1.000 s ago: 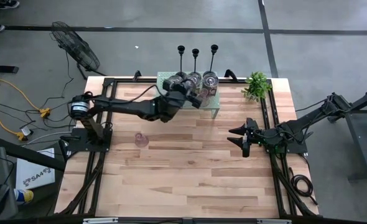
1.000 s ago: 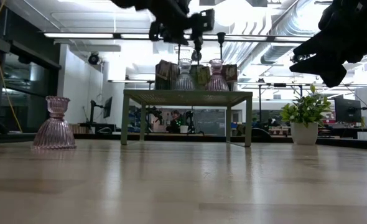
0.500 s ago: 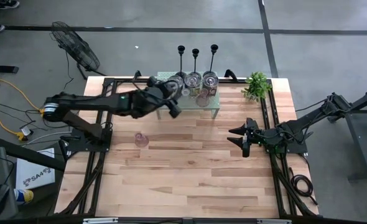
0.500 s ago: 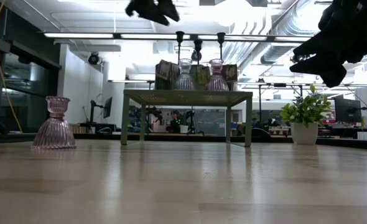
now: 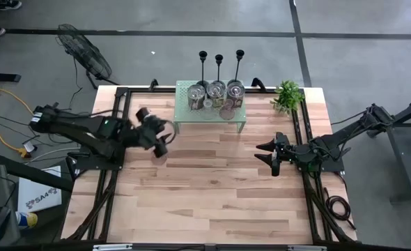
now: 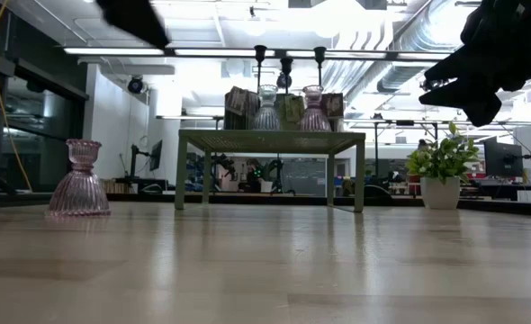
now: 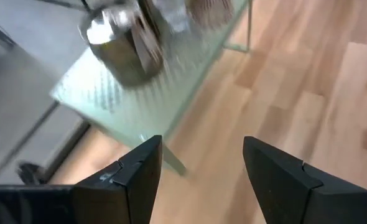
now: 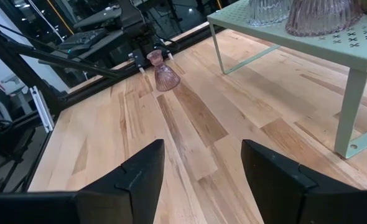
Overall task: Pick & Place candle stick holders
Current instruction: Put the pink glass candle holder on the shelf aligned with the transparent glass candle holder
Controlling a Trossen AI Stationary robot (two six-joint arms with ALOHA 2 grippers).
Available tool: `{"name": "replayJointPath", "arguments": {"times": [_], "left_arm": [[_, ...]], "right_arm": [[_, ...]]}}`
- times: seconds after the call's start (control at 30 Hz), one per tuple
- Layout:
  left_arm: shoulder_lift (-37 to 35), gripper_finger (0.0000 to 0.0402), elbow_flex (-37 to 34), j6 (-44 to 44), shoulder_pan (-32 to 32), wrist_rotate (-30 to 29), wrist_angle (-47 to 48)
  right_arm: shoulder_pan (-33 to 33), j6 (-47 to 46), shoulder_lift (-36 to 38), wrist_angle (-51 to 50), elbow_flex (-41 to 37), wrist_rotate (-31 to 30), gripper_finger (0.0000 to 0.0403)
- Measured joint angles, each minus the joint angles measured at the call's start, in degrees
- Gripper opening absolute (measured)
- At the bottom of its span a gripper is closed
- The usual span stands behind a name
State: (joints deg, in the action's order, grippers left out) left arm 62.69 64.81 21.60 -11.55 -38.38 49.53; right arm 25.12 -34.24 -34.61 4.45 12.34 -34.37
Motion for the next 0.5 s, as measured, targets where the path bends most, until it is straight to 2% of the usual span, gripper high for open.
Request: {"name": "replayJointPath", "arguments": {"times": [0.3, 0.5], "left_arm": [[-10.2, 0.0219, -18.8, 21.6, -13.0, -5.4, -0.5], [-12.3, 0.0219, -24.3, 33.6, -21.0, -9.2, 1.1]], "right_arm": [[0.0, 0.0, 0.0, 0.1, 0.0, 0.0, 0.0206], [0.0, 0.0, 0.0, 0.1, 0.0, 0.0, 0.0206]]}}
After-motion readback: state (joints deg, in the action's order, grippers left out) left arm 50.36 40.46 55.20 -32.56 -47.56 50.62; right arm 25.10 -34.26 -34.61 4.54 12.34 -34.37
